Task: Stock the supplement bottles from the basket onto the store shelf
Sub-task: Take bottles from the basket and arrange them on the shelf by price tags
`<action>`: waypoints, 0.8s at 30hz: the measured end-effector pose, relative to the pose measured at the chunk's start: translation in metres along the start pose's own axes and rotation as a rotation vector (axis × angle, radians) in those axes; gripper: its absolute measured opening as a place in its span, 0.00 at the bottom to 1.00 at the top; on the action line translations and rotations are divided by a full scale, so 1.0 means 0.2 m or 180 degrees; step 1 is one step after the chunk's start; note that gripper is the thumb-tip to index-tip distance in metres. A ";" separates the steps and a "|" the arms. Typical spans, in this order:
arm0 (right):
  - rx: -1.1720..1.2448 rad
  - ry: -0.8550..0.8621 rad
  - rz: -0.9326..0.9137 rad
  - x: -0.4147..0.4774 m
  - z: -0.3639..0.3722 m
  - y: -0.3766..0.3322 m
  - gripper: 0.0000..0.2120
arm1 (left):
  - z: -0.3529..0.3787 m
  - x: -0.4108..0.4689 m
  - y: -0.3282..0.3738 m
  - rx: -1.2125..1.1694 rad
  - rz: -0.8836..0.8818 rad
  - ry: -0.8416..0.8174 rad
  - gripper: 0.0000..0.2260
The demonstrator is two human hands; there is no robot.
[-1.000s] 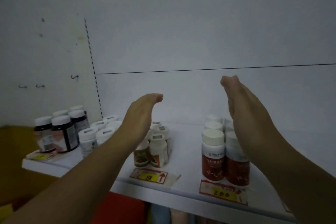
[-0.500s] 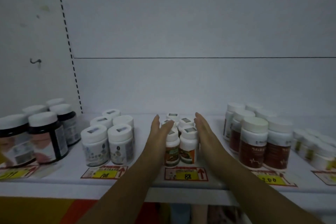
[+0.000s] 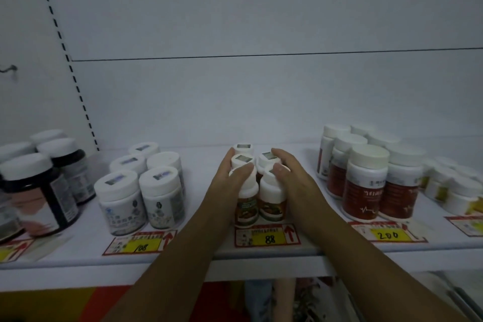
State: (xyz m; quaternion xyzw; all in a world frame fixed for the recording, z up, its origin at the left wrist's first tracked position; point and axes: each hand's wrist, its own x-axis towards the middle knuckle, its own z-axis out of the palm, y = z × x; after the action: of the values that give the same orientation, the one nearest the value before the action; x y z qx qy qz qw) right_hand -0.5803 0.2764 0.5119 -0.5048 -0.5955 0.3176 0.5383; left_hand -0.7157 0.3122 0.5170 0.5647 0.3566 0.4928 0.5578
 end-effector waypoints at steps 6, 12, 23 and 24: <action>-0.0256 0.0371 -0.0205 -0.01 -0.01 -0.02 0.20 | -0.01 -0.01 0.01 -0.0352 -0.0240 -0.0040 0.19; -0.1366 0.0212 -0.0566 0.31 0.00 -0.29 0.16 | 0.00 -0.01 0.03 -0.0377 -0.0551 0.0090 0.26; -0.2825 -0.1598 -0.0071 0.54 0.05 -0.29 0.15 | 0.03 0.01 0.08 -0.0179 -0.0531 0.0115 0.23; -0.2786 -0.1602 -0.0046 0.53 0.05 -0.29 0.15 | 0.03 0.00 0.07 -0.0231 -0.0549 0.0129 0.22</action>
State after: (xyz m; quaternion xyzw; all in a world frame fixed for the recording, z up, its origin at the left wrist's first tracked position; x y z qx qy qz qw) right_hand -0.5960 0.3620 0.5974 -0.5868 -0.7876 0.1462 0.1181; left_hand -0.7124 0.3081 0.5305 0.5012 0.3971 0.4668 0.6110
